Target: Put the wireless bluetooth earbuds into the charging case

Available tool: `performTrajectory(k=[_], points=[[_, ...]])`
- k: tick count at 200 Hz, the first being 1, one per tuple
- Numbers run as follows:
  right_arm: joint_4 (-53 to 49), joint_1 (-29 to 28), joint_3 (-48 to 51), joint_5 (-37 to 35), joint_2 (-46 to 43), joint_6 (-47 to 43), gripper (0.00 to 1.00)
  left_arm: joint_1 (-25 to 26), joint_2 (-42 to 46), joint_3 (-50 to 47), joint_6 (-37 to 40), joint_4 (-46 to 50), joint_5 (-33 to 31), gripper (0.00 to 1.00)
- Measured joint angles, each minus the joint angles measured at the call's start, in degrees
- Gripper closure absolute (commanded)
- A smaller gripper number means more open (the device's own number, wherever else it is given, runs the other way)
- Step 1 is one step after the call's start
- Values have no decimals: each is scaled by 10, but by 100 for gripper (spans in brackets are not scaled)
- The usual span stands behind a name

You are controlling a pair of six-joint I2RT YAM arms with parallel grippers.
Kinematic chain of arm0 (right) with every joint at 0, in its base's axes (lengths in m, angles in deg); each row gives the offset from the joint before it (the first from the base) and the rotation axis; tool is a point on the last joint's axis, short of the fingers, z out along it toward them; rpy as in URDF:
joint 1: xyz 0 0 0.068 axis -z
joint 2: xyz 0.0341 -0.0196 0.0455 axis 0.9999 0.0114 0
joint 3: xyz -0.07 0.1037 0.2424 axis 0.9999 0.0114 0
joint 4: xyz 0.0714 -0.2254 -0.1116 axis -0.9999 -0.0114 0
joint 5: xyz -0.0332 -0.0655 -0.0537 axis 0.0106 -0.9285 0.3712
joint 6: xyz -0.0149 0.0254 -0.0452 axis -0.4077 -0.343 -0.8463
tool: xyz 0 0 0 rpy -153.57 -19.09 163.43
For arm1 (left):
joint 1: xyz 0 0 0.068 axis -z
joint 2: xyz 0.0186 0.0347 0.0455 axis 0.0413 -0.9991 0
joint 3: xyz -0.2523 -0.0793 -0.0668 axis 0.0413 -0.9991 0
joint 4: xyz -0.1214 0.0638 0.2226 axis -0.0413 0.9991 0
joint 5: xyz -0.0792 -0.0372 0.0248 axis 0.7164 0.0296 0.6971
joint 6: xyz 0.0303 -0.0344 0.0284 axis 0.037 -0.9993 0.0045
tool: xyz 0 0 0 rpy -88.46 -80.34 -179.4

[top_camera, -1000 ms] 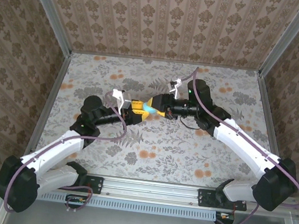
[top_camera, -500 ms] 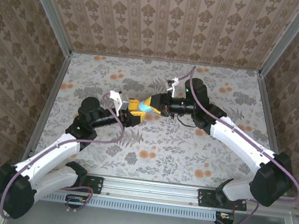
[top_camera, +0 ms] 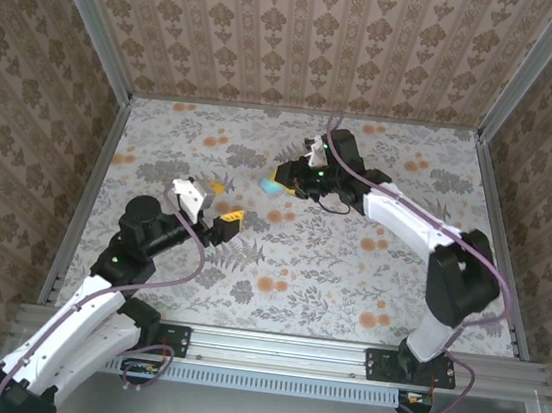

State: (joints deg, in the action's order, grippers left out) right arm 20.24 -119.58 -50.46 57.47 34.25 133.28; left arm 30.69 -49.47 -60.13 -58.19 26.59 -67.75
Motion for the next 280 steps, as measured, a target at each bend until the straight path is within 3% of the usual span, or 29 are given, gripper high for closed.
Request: performTrajectory(k=[60,109,221,280], points=[[10,10,-139,-11,230,-18,75,-11,68,-18,-1,79,-42,23],[-2,22,-218,-18,323,-17,73,-14,85,-50,-16,80,-56,23],[-96,30,-243,-68,329,-93,54,-37,22,-54,-16,49,-53,23],[-183,53,-223,-118,241,-165,48,-51,-2,-53,-50,37,-61,26]])
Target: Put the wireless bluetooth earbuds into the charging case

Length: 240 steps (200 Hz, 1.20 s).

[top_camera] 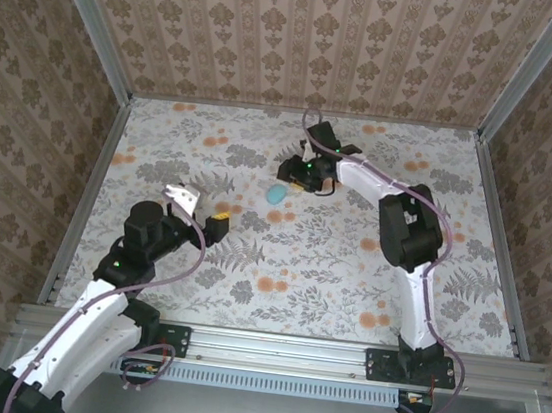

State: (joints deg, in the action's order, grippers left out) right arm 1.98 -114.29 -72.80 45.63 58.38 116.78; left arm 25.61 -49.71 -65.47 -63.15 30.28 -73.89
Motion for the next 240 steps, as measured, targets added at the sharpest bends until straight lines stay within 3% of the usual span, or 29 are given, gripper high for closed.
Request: performTrajectory(k=[57,113,240], points=[[-60,78,89,-60,-133,-81,44,-28,-68,15,-65,-1,11,27],[-141,176,122,-140,-135,-164,40,-28,-130,36,-78,-31,36,27],[-207,182,7,-255,-30,-287,35,-28,-180,48,-78,-41,55,26]])
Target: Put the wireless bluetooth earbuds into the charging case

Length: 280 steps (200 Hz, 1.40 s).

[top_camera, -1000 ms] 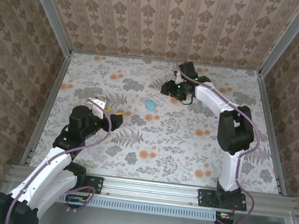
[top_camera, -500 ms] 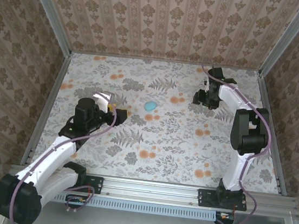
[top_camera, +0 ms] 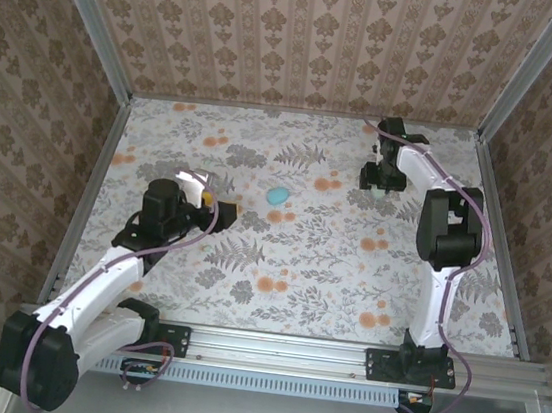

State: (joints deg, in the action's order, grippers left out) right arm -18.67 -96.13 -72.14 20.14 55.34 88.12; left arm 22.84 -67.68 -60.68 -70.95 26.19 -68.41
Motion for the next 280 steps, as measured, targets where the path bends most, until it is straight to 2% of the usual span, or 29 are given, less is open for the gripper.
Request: performTrajectory(k=[47,133,161,191,223,280], points=[[-20,0,-54,-8,56,-13,37,0,-14,0,0,-7,2,26],[-29,0,-66,-3,75,-21,62,0,-6,0,0,-10,6,26],[-22,-1,-51,3,65,-18,66,0,7,0,0,-10,6,26],[-13,-12,4,12,30,-8,66,0,18,0,0,-10,7,26],[4,-58,117,22,-43,37,66,0,30,0,0,-10,9,26],[80,-176,353,73,-210,215,64,1,30,-8,-9,-9,17,28]])
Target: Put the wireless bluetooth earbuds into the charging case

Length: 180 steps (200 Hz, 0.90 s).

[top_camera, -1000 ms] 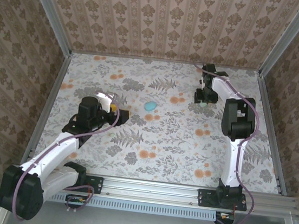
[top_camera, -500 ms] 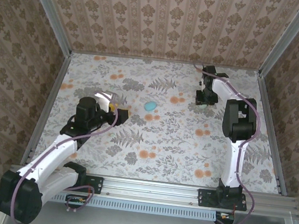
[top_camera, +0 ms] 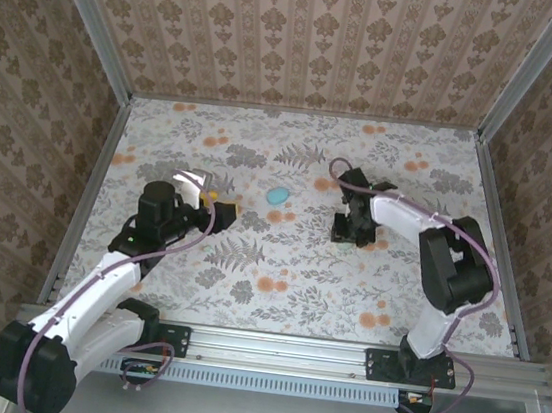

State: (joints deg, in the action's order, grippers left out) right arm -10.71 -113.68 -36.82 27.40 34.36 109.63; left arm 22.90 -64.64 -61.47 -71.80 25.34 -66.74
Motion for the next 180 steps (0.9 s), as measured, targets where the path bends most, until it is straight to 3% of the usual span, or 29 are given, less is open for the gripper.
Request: performTrajectory(k=[49,74,119,158,180], points=[[48,-125,23,35,-10,128,46,23,-82,15,-4,28,-4,33],[55,-139,23,57,-6,160,42,75,-113,30,-6,47,-31,34],[57,-103,27,82,-68,176,40,200,-165,76,-38,90,-142,38],[64,-10,78,102,-175,161,40,322,-281,174,-119,158,-266,36],[63,41,118,109,-212,146,40,359,-365,246,-194,193,-311,36]])
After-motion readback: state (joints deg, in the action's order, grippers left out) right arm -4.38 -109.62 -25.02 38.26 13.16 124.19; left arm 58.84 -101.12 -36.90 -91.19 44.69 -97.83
